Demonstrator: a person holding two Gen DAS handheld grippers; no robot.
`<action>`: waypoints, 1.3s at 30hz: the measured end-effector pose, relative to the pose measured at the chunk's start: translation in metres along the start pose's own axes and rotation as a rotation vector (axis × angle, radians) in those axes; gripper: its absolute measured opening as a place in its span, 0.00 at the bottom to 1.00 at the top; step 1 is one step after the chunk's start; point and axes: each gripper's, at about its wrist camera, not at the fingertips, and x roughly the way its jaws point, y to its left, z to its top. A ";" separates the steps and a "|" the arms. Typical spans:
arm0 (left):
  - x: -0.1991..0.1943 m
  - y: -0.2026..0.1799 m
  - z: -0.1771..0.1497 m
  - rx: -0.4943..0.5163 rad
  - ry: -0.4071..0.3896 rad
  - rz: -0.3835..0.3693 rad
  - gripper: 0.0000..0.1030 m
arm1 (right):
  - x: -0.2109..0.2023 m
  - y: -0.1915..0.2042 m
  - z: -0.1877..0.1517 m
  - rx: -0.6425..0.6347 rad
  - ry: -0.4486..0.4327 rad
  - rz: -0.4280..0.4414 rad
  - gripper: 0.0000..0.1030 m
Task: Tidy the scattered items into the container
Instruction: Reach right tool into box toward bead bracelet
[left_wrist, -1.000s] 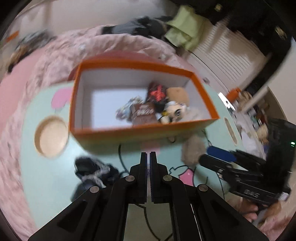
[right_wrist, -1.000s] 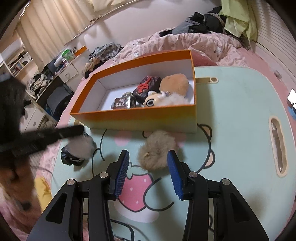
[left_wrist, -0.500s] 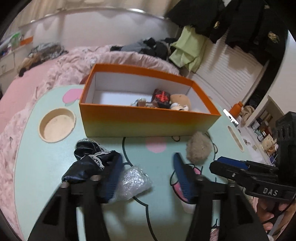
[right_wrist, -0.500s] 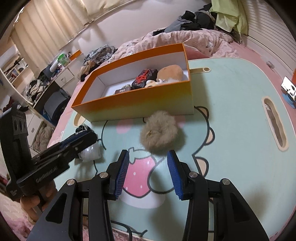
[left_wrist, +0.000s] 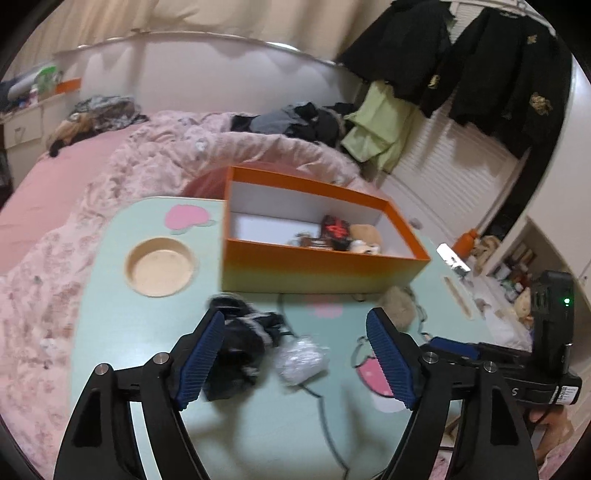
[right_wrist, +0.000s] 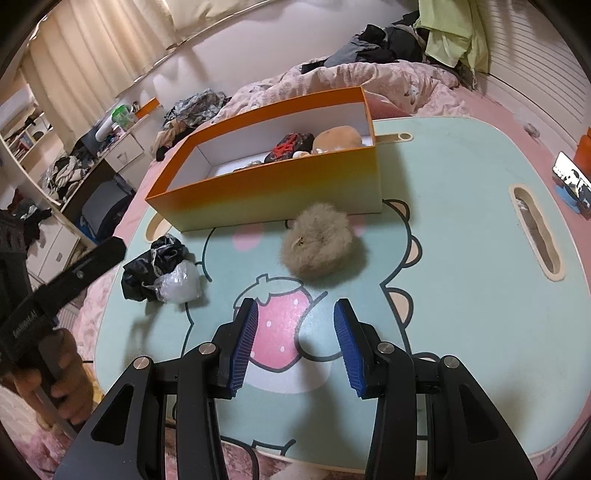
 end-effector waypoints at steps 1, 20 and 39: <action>-0.001 0.002 0.001 0.005 0.009 0.017 0.77 | 0.001 0.001 0.001 -0.006 0.003 -0.002 0.43; -0.003 0.027 0.000 -0.004 0.057 0.087 0.77 | 0.066 0.066 0.149 -0.141 0.183 0.047 0.25; 0.006 0.038 0.001 -0.054 0.085 0.061 0.77 | 0.101 0.047 0.156 -0.165 0.334 0.073 0.26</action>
